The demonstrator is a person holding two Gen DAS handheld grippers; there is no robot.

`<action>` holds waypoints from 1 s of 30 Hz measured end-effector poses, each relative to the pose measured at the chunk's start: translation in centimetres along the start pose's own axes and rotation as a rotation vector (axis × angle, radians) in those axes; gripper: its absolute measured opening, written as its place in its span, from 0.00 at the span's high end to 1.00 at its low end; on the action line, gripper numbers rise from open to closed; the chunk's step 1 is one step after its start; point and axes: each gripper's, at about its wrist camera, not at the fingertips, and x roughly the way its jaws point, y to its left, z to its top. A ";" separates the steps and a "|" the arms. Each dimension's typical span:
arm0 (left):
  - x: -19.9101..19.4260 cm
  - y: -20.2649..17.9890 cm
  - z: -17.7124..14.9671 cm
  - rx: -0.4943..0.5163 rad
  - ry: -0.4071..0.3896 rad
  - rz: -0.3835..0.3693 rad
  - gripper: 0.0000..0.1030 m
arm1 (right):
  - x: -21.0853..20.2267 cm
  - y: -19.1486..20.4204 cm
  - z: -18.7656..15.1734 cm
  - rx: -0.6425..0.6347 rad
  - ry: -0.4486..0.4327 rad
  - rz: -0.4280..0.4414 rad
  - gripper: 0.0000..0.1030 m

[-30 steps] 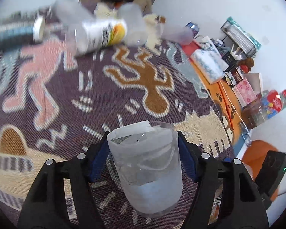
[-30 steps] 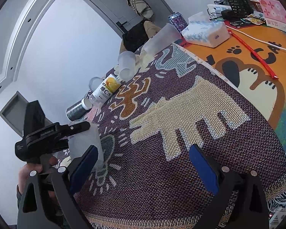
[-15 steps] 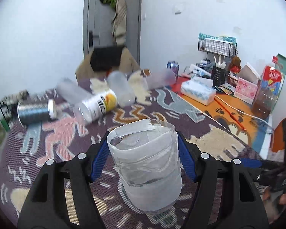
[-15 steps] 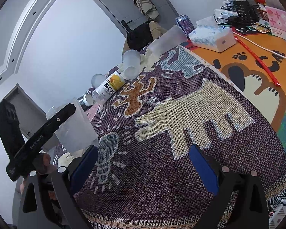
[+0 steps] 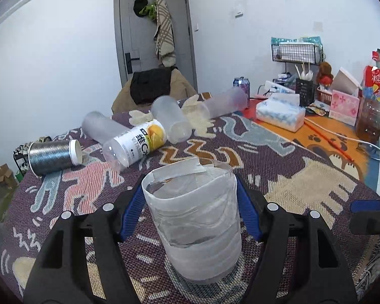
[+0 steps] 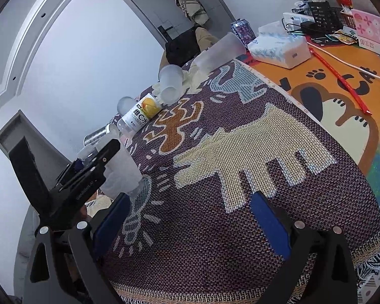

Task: Flip cup upright
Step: 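Lower the upright clear cup onto the blanket and open the left gripper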

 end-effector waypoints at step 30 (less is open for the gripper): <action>-10.4 2.8 0.0 -0.152 0.037 -0.055 0.06 | -2.3 4.9 -0.8 -0.169 -0.045 0.046 0.07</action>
